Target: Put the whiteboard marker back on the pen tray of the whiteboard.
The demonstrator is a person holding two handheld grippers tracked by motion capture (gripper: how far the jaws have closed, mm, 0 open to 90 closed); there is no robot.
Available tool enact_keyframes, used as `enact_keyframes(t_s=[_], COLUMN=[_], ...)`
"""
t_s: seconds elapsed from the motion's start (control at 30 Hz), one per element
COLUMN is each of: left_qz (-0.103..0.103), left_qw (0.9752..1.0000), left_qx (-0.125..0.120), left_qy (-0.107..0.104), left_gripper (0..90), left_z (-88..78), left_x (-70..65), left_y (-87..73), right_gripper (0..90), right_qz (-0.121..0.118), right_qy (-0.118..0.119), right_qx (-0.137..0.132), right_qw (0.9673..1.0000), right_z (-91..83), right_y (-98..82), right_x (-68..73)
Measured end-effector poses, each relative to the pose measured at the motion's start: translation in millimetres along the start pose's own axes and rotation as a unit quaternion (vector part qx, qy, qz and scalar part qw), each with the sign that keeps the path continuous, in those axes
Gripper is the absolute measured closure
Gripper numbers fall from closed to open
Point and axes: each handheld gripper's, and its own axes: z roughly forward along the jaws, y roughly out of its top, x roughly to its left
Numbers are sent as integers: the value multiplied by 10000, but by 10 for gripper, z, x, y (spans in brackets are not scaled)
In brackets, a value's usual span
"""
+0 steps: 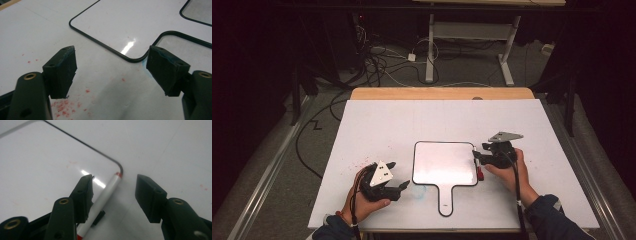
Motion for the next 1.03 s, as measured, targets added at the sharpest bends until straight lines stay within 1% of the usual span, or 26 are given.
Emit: enact_keyframes(t_s=[0.07,0.1,0.17,0.23,0.3,0.37,0.43,0.47,0.53,0.6,0.67,0.7,0.83,0.87,0.93,1.0,1.03], left_qz=[7,16,24,52,100,108,125,134,161,178,224,236,223,219,195,206,214], left_qw=[10000,10000,10000,9999,9998,9998,9997,9997,9995,9993,9989,9989,9987,9986,9984,9981,9981], left_qx=[2,10,7,34,47,33,35,50,80,121,161,174,159,169,171,178,174], left_qy=[35,54,82,105,134,152,196,214,256,306,369,377,434,462,498,558,560], left_gripper=[230,227,227,227,226,221,213,212,205,197,196,196,195,195,195,195,195], left_z=[-7,-9,-13,-14,-21,-32,-34,-32,-26,-17,-14,-13,-22,-24,-24,-26,-29], left_x=[0,2,4,-2,-12,-20,-23,-24,-24,-25,-25,-23,-5,0,10,10,14], left_y=[-8,-10,-13,-20,-21,-16,-13,-12,-11,-14,-18,-20,-17,-19,-26,-26,-23], right_gripper=[435,428,400,381,357,347,318,317,302,279,254,251,237,237,233,229,226], right_qz=[-244,-394,-612,-720,-826,-914,-940,-908,-960,-862,-845,-846,-643,-638,-726,-756,-744], right_qy=[0,45,-10,-33,-102,-224,-241,-288,-404,-470,-566,-620,-643,-637,-635,-640,-599], right_qx=[-263,-423,-616,-862,-976,-1083,-1170,-1210,-1209,-1251,-1171,-1146,-1242,-1243,-1258,-1256,-1291], right_qw=[9994,9983,9962,9937,9917,9897,9884,9881,9872,9873,9879,9878,9881,9881,9874,9871,9870], right_z=[-135,-207,-358,-506,-646,-778,-895,-945,-1015,-1054,-1063,-1071,-1089,-1083,-1082,-1081,-1078], right_y=[14,12,-12,-57,-121,-205,-302,-358,-467,-584,-667,-687,-688,-684,-676,-664,-660], right_x=[4,4,7,-14,-41,-66,-99,-107,-125,-145,-163,-173,-204,-195,-178,-160,-153])
